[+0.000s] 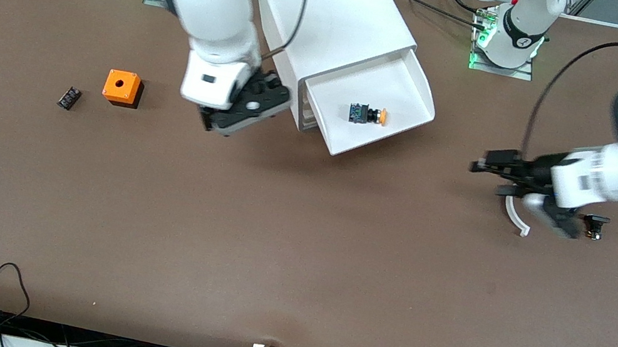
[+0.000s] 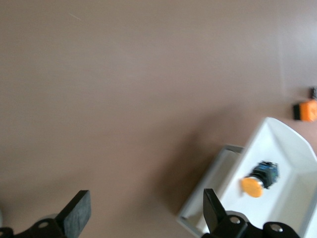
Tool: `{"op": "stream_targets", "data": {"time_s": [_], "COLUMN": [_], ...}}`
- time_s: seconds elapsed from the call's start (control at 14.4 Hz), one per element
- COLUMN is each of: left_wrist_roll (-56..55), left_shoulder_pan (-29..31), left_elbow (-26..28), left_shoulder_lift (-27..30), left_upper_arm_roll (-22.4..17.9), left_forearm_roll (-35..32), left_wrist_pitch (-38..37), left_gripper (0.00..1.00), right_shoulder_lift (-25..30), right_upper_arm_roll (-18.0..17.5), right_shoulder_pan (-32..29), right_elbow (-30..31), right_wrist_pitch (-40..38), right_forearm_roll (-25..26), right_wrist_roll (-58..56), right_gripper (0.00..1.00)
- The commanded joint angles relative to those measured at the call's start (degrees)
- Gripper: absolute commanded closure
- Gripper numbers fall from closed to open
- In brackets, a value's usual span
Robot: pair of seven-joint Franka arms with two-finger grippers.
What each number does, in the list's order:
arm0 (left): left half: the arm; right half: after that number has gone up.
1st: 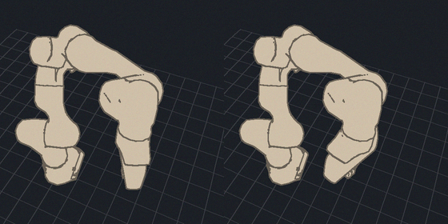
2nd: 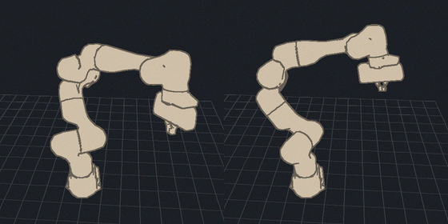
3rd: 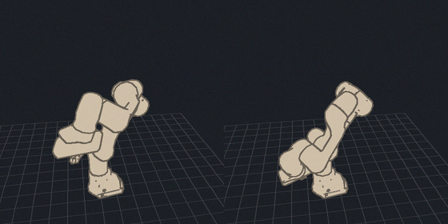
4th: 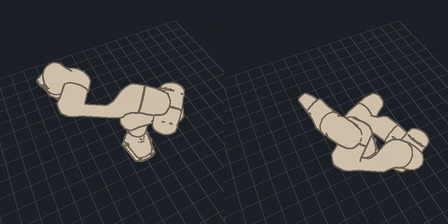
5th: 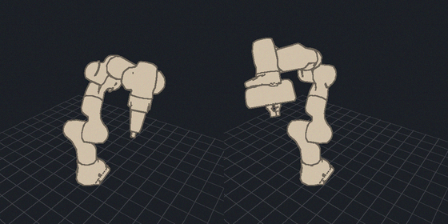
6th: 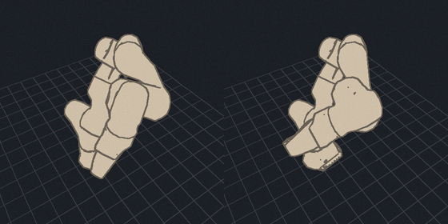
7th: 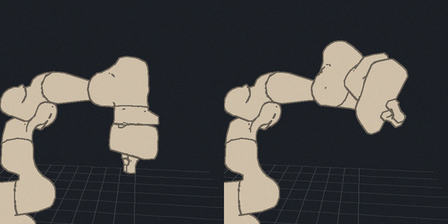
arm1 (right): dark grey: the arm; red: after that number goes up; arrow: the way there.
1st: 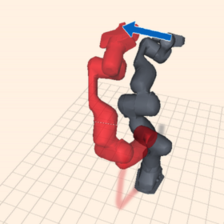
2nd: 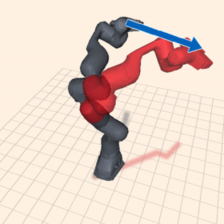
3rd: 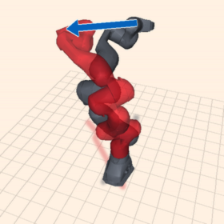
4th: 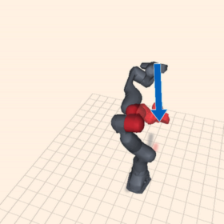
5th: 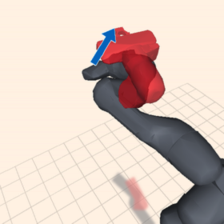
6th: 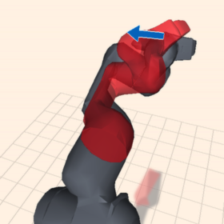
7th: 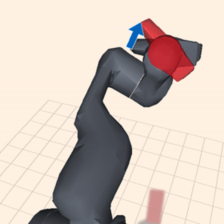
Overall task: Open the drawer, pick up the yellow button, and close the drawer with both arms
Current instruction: 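Withdraw the left gripper while the right gripper reaches into the drawer, then lower the right gripper over the yellow push button in the drawer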
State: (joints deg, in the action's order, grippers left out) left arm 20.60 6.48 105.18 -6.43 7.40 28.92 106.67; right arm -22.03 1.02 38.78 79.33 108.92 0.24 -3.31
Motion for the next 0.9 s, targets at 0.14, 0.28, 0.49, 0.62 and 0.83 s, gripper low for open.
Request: {"op": "stream_targets", "data": {"time_s": [0.14, 0.28, 0.49, 0.62, 0.83], "left_wrist_roll": [-4.23, -11.78, -20.05, -20.78, -20.69], "left_shoulder_pan": [0.11, -0.59, -1.38, -2.08, -2.09], "left_elbow": [-4.79, -5.69, -5.07, -5.25, -5.25], "left_shoulder_lift": [8.62, 9.94, 9.86, 9.86, 9.77], "left_upper_arm_roll": [-1.95, -1.43, -0.9, -0.98, -1.07], "left_forearm_roll": [-21.14, -28.09, -29.71, -29.88, -29.79], "left_wrist_pitch": [-9.87, -11.66, -12.88, -12.98, -12.98], "left_gripper": [0.0, 0.0, 0.0, 0.0, 0.0], "right_shoulder_lift": [-8.37, -11.01, -13.3, -14.62, -14.54], "right_upper_arm_roll": [0.91, 0.83, 0.83, 0.56, -0.76], "right_shoulder_pan": [7.26, 8.85, 12.71, 14.39, 14.57], "right_elbow": [-11.46, -14.8, -16.4, -17.01, -17.11], "right_wrist_pitch": [-1.25, -1.61, -1.87, -2.13, -7.22], "right_forearm_roll": [-0.15, -0.59, -0.33, -0.42, -0.33], "right_wrist_roll": [-6.36, -6.53, -6.54, -7.23, -15.55], "right_gripper": [0.0, 0.0, 0.0, 0.0, 0.0]}}
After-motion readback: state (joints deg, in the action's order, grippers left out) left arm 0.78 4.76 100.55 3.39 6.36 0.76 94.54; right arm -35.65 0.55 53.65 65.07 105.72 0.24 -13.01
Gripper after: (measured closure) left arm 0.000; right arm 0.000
